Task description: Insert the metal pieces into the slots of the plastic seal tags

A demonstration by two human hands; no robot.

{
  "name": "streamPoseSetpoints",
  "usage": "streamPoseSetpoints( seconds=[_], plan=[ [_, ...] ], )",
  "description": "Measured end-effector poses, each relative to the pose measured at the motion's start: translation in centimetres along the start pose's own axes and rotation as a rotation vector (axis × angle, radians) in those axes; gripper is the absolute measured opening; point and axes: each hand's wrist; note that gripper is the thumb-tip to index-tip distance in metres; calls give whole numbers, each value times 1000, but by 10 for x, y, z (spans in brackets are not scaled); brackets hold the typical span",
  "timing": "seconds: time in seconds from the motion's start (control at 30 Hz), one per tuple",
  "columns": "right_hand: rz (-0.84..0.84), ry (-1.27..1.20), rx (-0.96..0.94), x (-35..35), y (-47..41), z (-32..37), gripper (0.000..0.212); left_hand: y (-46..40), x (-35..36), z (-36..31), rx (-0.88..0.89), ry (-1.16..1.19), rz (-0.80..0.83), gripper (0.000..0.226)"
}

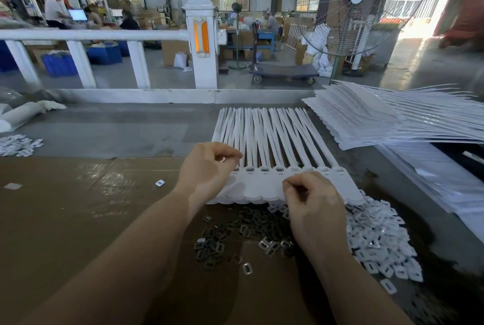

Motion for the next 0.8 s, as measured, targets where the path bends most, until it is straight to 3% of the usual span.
streamPoseSetpoints(
  seconds=[0.47, 0.8],
  plan=[
    [-6, 61, -77, -1, 4, 2, 12, 27, 8, 30, -34, -46, -295, 22],
    [-33, 47, -115, -1, 5, 2, 12, 29, 13, 36, -68, 70, -285, 25]
  ],
)
Point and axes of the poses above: each hand's wrist, its own y-axis away from the middle knuckle, its own x-axis out of the palm, z = x × y, and after that the axes turned 1 degree about -y, right-handed
